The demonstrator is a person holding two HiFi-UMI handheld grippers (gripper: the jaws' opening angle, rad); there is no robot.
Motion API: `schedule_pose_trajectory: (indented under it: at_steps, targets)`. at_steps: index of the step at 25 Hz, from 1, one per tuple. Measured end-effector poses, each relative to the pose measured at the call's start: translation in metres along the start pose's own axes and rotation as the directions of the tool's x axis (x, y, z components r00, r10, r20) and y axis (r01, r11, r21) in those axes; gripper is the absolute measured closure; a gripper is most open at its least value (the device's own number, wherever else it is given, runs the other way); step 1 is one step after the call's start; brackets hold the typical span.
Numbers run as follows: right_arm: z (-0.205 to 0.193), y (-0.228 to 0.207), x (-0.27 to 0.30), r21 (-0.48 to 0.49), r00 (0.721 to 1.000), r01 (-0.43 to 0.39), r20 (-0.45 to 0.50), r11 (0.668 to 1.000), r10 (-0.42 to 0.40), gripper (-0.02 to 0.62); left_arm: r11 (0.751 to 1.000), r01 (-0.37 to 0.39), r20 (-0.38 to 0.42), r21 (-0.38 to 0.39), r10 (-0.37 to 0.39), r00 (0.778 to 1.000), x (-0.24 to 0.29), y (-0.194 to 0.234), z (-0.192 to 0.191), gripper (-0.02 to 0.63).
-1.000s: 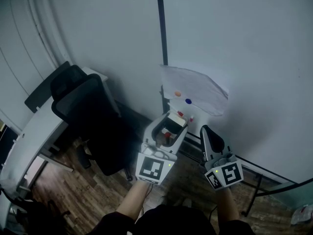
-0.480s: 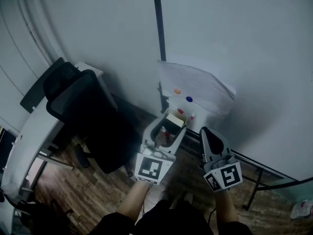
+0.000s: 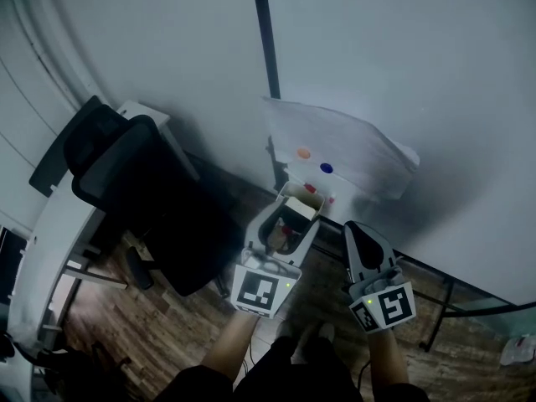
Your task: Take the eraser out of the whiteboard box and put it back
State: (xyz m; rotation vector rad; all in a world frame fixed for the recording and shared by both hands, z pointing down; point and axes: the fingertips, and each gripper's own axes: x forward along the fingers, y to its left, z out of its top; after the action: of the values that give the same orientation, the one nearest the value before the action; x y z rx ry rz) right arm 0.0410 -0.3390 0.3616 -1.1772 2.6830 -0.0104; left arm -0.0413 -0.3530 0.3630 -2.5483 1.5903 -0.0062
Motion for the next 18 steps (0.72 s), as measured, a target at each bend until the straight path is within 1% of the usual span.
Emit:
schedule_pose_trajectory:
  at_steps: [8, 13, 18]
  targets:
    - [-0.028, -0.008, 0.005, 0.035, 0.999, 0.018, -0.043, 0.999, -0.017, 0.592, 0.999, 0.002, -0.027, -0.044, -0.004, 1.0, 0.014, 0.007, -0.033, 0.361]
    - [-0.059, -0.013, 0.01, 0.069, 0.997, 0.028, -0.078, 0.997, -0.023, 0.592, 0.998, 0.012, -0.059, -0.057, -0.015, 0.998, 0.026, 0.013, -0.064, 0.361]
    - [-0.089, -0.021, 0.012, 0.101, 0.993, 0.045, -0.109, 0.994, -0.034, 0.592, 0.998, 0.018, -0.077, -0.053, -0.022, 0.997, 0.037, 0.019, -0.091, 0.36]
